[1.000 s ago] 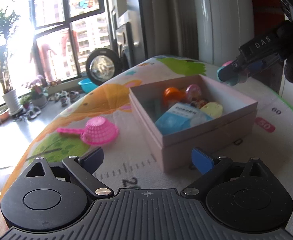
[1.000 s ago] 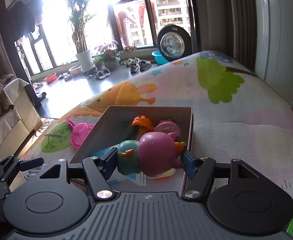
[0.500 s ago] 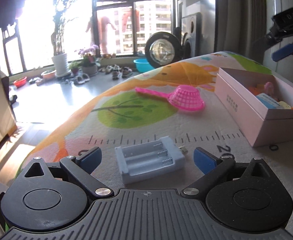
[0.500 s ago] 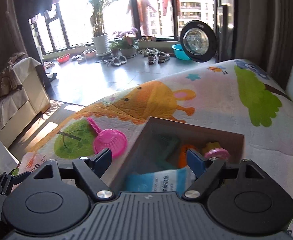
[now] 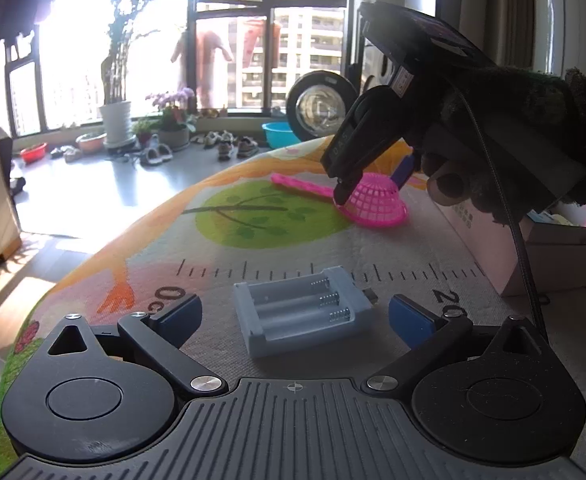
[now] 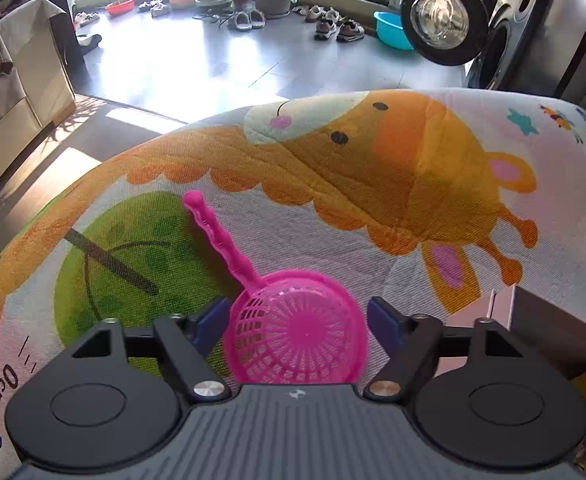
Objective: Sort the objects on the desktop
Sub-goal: 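Grasp the pink net scoop with the right gripper while the left grasps the grey battery charger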
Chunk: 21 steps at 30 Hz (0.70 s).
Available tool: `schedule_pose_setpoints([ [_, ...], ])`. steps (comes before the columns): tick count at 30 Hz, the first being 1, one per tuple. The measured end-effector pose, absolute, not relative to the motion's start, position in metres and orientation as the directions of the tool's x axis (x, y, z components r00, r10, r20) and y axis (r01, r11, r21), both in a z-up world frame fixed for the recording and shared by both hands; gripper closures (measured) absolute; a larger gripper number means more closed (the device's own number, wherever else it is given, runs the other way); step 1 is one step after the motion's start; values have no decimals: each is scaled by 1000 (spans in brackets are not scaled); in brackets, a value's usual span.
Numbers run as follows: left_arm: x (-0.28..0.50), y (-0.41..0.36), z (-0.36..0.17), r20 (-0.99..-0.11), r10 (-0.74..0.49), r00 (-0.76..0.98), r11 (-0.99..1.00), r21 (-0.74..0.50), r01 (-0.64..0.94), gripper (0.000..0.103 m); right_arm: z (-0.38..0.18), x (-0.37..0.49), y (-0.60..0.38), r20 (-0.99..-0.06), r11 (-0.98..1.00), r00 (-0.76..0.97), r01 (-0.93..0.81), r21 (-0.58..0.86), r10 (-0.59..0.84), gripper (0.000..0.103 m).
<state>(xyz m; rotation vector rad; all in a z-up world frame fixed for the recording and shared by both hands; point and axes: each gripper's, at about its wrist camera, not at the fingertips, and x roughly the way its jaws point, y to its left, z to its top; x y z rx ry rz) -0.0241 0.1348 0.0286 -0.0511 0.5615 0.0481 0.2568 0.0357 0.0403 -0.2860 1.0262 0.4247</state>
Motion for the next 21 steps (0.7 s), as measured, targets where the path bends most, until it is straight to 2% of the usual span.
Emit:
schedule_pose_setpoints([
  [3, -24, 136, 29, -539, 31, 841, 997, -46, -66, 1, 58, 229, 28, -846, 854, 467, -519, -26, 258, 41],
  [11, -23, 130, 30, -562, 51, 826, 998, -11, -69, 1, 134, 116, -64, -720, 771, 481, -625, 119, 501, 41],
  [16, -11, 122, 26, -610, 62, 790, 998, 34, -53, 0, 119, 46, -131, -745, 757, 491, -653, 28, 451, 40],
  [21, 7, 109, 23, -651, 55, 757, 998, 44, -35, 0, 78, 6, -168, -812, 763, 427, -645, 33, 397, 40],
])
